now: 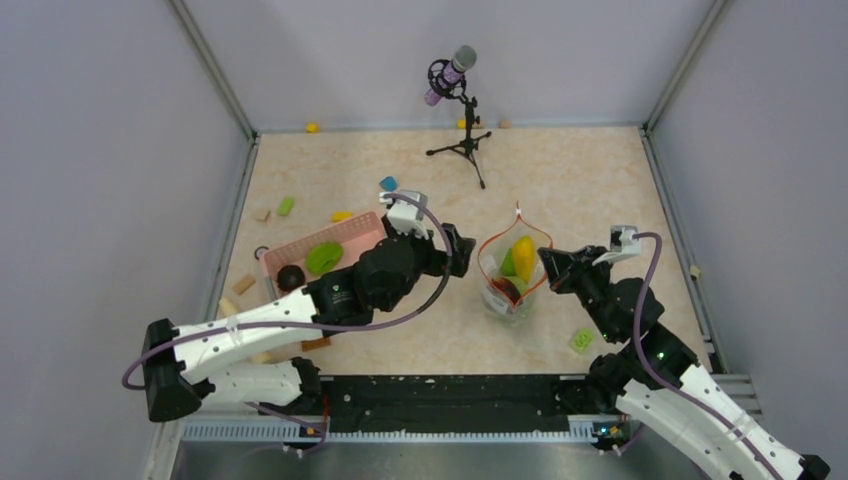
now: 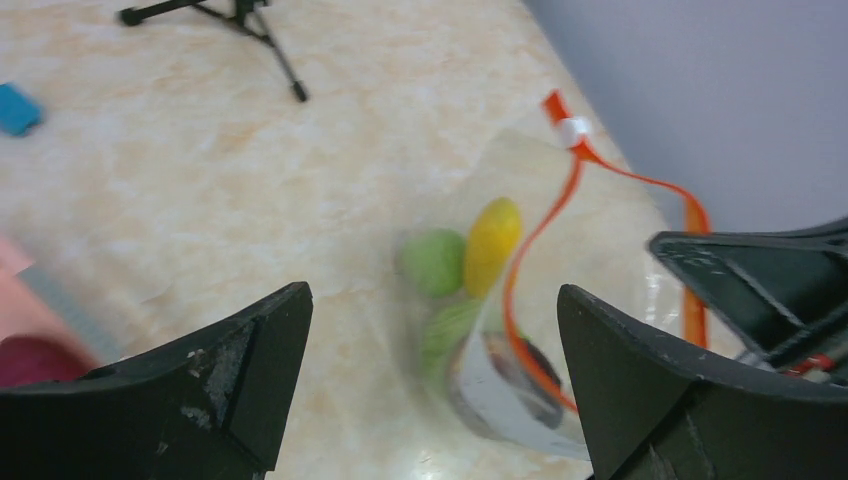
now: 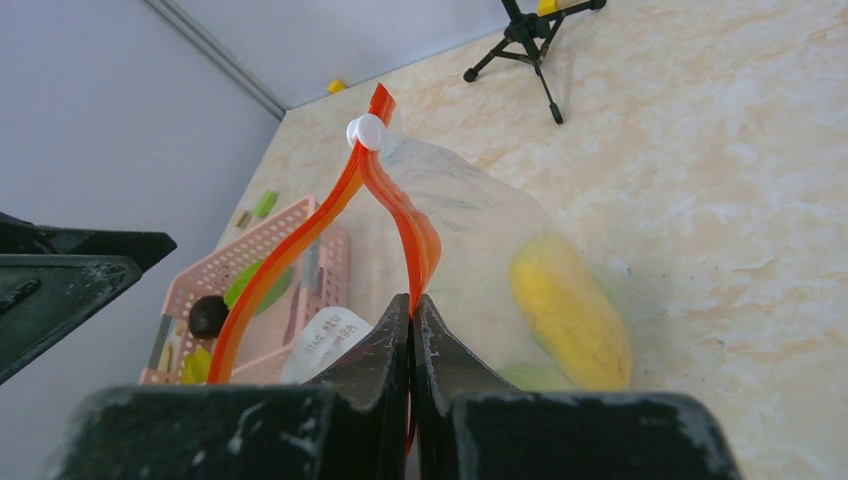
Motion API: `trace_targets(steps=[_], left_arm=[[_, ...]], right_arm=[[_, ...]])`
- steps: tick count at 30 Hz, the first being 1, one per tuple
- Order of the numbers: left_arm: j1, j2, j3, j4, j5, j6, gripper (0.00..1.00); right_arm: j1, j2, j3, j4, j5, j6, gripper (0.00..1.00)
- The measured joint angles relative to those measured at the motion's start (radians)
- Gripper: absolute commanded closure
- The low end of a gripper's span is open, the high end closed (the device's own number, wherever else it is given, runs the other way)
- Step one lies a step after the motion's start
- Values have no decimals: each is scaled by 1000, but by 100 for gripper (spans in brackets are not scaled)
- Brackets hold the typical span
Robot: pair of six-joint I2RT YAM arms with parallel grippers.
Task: Place the food in the zip-top bag and seal the zipper
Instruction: Place the fake fruit in the zipper food storage bag, then pick up the fake vegetable from the bin.
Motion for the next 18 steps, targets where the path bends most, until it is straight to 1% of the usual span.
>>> trace_targets(steps=[4, 6, 13, 16, 18], left_arm=[[39, -73, -50, -133, -116, -60, 3], [84, -102, -77, -180, -131, -94, 3], [355, -236, -223, -308, -79, -233, 3], [434, -279, -263, -352, -58, -294, 3], [465, -294, -279, -359, -41, -316, 3]], right_arm=[[0, 0, 0, 0, 0, 0, 100], [0, 0, 0, 0, 0, 0, 100], [0, 0, 0, 0, 0, 0, 100], [0, 0, 0, 0, 1, 0, 100], [0, 0, 0, 0, 1, 0, 100]])
